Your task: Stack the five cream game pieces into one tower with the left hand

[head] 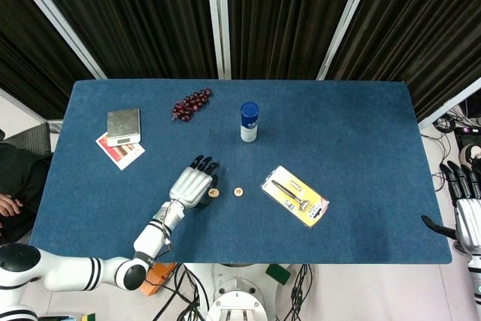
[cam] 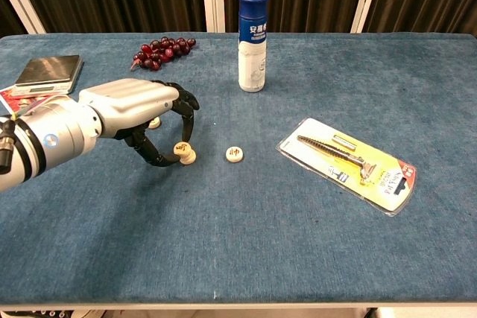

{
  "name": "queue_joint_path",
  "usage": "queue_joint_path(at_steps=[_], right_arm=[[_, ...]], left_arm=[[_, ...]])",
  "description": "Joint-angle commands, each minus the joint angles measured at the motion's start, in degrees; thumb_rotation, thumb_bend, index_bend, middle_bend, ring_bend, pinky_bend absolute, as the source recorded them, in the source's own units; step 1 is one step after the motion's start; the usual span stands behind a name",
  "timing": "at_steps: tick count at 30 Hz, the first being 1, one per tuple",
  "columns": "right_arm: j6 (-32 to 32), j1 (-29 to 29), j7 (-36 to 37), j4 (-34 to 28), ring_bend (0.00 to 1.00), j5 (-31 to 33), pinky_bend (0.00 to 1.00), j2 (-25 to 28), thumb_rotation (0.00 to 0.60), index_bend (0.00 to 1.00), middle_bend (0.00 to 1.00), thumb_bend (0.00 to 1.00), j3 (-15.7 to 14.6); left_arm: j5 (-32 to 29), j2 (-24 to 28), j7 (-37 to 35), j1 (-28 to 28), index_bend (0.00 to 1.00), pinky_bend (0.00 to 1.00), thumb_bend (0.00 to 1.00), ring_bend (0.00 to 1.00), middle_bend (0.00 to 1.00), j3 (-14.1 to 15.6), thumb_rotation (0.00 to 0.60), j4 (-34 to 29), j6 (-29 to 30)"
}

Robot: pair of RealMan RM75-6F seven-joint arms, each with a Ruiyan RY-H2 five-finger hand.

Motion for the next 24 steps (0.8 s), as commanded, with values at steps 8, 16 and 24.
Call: queue_joint_path(at_steps=[8, 16, 24], right_arm=[[0.28, -0.1, -0.13, -0.08, 0.0, -0.2, 0.06, 0.03, 0.6, 0.0, 0.1, 0.17, -0.02], [0.44, -0.28, 0.25, 0.16, 0.0, -0.22, 0.06, 0.03, 0.6, 0.0, 0.1, 0.17, -0.1], [0.34, -0.41, 1.31, 0.95, 0.0, 0.0, 0.06, -0.02, 0.6, 0.0, 0.1, 0.17, -0.12]], left_arm=[[0.82, 0.11, 0.06, -1.02, 0.35, 0.0, 0.31, 0.0, 0.08, -1.9, 0.6, -1.93, 0.51], [-3.07, -4.43, 4.21, -5.15, 0.35, 0.0, 0.31, 0.0, 0.08, -3.87, 0.6, -0.11, -1.95], [-8.18, -9.02, 7.62, -8.17, 0.36, 0.0, 0.31, 0.0, 0.08, -5.16, 0.6, 4.2, -2.37]])
